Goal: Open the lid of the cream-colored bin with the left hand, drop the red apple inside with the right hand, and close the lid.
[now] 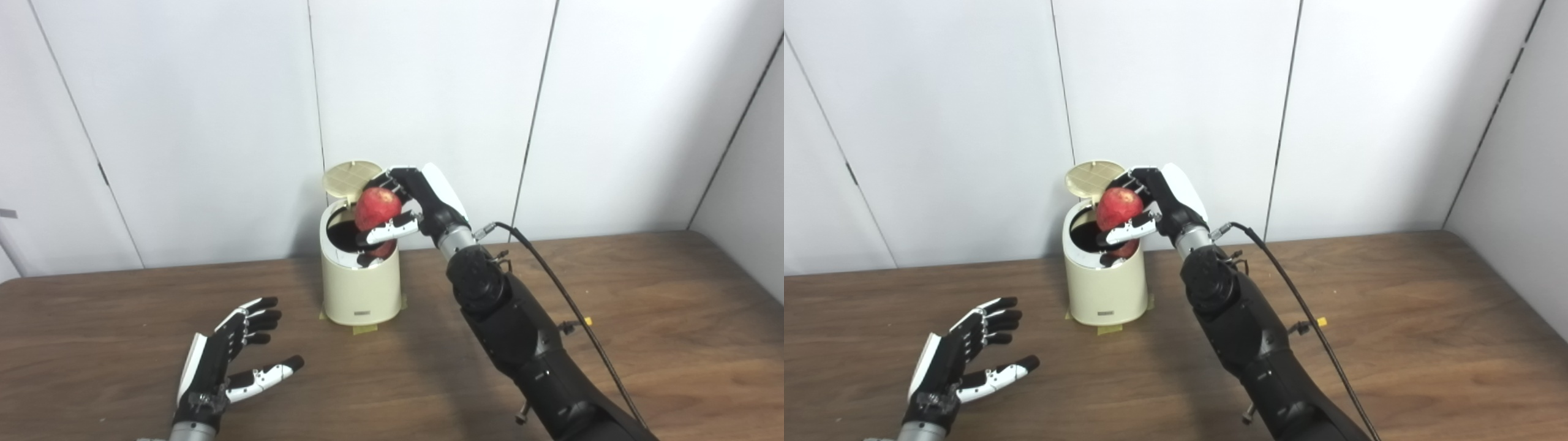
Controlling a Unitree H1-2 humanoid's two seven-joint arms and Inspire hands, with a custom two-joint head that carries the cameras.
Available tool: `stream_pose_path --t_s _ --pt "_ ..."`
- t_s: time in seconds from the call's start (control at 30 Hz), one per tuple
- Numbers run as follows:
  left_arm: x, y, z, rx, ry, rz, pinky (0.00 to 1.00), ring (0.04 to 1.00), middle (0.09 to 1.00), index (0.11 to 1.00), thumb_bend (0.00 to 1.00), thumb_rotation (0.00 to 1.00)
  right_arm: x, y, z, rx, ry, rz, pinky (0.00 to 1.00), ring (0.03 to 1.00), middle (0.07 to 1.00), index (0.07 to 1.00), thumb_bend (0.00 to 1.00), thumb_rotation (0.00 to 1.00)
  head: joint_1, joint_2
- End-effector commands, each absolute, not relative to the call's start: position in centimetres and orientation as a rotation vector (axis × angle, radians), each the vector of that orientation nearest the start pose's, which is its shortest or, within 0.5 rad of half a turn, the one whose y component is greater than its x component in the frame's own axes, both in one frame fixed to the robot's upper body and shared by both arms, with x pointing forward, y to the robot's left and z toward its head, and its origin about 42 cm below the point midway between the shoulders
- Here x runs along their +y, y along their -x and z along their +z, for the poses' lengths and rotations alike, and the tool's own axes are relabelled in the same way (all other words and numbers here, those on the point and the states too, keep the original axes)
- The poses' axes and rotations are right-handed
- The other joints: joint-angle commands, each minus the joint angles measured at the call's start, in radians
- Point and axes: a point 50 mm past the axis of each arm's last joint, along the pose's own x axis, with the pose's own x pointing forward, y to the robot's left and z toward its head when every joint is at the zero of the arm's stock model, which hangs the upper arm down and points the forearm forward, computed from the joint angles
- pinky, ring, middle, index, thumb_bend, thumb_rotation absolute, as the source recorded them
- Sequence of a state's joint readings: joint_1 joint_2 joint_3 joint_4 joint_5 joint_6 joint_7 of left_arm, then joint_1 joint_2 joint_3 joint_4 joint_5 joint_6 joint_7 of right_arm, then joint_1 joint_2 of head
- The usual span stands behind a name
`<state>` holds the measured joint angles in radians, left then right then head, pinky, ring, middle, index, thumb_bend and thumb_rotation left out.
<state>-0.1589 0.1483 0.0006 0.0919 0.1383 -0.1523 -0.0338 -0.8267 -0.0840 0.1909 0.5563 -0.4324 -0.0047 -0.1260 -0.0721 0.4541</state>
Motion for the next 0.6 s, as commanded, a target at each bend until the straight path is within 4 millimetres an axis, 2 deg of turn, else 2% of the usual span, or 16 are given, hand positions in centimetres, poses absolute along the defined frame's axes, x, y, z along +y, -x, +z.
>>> stream_pose_path --t_s 0.0,0.1,0.2,0.37,0.57 --pt "24.17 -33.67 13.78 -0.246 -0.284 -0.066 0.70 0.745 0.744 0.802 0.79 0.07 -11.88 -51.17 29.35 -0.439 0.658 0.127 0.69 0.736 0.722 0.731 0.89 0.07 -0.001 0.000" --pt "24.15 -33.69 13.77 -0.245 -0.284 -0.068 0.69 0.744 0.742 0.802 0.79 0.07 -12.07 -51.10 29.27 -0.440 0.644 0.144 0.62 0.725 0.749 0.747 0.91 0.08 0.000 0.000" --pt "24.17 -33.70 13.81 -0.243 -0.287 -0.066 0.73 0.740 0.728 0.800 0.79 0.07 -12.20 -51.08 29.28 -0.445 0.639 0.157 0.57 0.713 0.765 0.761 0.92 0.08 0.001 0.002" --pt "24.26 -33.82 13.63 -0.242 -0.281 -0.073 0.78 0.744 0.718 0.798 0.79 0.07 -12.52 -50.66 29.23 -0.432 0.633 0.178 0.54 0.723 0.818 0.779 0.91 0.10 -0.001 0.002" --pt "24.26 -33.86 13.52 -0.241 -0.282 -0.075 0.77 0.741 0.713 0.794 0.79 0.08 -12.70 -50.47 29.15 -0.419 0.642 0.183 0.53 0.725 0.836 0.783 0.90 0.11 -0.004 0.004"
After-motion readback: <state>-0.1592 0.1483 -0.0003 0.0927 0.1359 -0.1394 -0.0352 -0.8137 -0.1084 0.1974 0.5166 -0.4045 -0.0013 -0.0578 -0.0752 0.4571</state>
